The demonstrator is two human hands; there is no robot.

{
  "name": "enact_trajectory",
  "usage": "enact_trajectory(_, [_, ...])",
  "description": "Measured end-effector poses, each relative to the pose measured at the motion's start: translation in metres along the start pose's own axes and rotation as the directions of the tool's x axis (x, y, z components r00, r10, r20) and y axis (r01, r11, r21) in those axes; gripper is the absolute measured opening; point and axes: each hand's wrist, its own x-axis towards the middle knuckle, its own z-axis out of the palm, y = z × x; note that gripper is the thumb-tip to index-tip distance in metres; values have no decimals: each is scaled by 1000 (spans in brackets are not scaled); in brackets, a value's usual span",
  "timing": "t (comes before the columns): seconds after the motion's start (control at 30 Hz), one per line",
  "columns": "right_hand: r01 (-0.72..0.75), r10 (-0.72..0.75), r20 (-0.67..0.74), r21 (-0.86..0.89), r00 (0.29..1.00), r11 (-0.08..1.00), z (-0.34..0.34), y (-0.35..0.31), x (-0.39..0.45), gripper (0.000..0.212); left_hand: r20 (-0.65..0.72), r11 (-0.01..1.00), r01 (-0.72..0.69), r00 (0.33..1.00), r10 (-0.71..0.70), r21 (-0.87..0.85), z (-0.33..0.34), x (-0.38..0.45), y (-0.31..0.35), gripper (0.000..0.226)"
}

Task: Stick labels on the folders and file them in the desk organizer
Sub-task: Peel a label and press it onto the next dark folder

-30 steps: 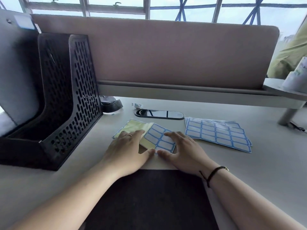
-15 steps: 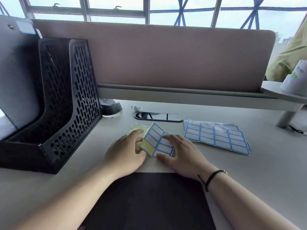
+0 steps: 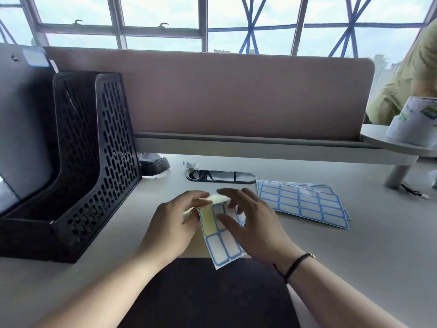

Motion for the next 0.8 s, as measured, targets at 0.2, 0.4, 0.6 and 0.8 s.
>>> enact_trajectory(0.2, [16, -13, -37, 90, 999, 996, -1, -2, 0, 20, 46, 998, -40, 998, 42, -42, 0, -3, 4, 45])
enact_trajectory(0.4, [7, -1, -49, 115, 999, 993, -3, -1, -1, 14, 67, 998, -26, 997, 29, -52, -1, -4, 7, 46])
enact_trajectory(0.6, [29, -26, -27, 132, 999, 991, -3, -2, -1, 23, 43, 997, -45, 998, 48, -62, -2, -5, 9, 50])
enact_trajectory(0.8, [69, -66, -33, 104, 997, 992, 0, -4, -2, 28, 38, 996, -17, 999, 20, -91, -1, -5, 7, 54])
